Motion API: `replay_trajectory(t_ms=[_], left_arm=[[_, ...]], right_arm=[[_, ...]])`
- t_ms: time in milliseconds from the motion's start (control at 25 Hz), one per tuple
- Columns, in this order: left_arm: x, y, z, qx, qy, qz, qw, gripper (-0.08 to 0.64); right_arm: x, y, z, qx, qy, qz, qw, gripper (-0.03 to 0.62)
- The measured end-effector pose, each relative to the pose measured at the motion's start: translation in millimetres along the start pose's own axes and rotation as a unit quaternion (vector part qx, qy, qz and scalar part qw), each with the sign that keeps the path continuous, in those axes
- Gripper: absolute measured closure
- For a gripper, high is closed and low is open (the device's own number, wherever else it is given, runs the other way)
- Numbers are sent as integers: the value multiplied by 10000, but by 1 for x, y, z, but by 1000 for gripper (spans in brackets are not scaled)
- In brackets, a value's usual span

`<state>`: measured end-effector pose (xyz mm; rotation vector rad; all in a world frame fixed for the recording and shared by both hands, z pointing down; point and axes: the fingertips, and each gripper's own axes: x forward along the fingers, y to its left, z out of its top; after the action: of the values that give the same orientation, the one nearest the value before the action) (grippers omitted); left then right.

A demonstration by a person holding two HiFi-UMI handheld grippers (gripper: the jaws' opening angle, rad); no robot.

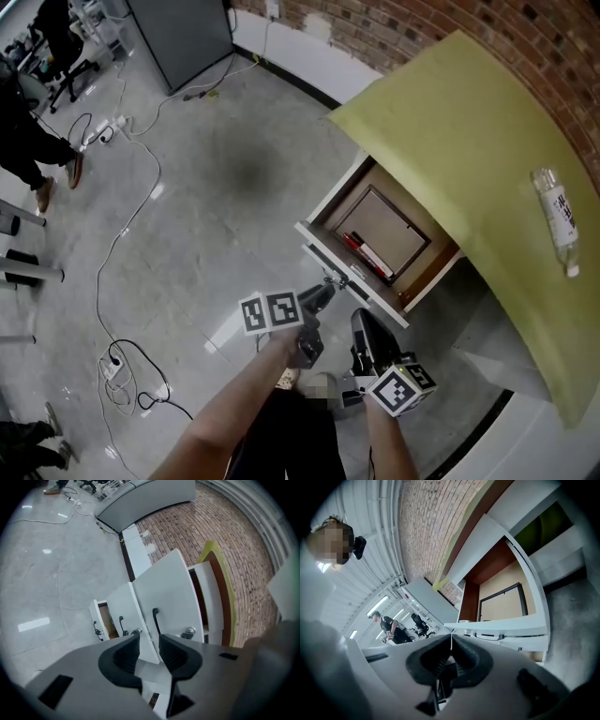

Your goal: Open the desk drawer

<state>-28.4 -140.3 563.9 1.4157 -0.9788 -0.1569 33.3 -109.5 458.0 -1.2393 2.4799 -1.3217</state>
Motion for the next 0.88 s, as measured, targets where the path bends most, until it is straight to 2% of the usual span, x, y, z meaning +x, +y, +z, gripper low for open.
replay_trajectory(t_ms=[80,240,400,520,640,880], left_arm=[[-13,-4,-12,51,111,92,9999,440],[-42,-14,-25,317,315,280,9986,440],[-70,-28,-35,681,417,404,9960,456],[-90,-43,-38,813,387,301,9955,464],[-111,-65,-41,1041,300,247,9938,516],[-145,-139,-43,1408,42,-296,9896,549]], right_arm=[[-6,5,1,-81,134,-60,9999,578],[-16,12,1,80,252,-198,9995,578],[-35,11,-10,-95,541,-588,9968,578],[-49,14,-11,-36,565,-736,9957,578],[-62,29,-4,-176,568,-812,9949,578],[-83,72,24,-257,418,-799,9956,578]])
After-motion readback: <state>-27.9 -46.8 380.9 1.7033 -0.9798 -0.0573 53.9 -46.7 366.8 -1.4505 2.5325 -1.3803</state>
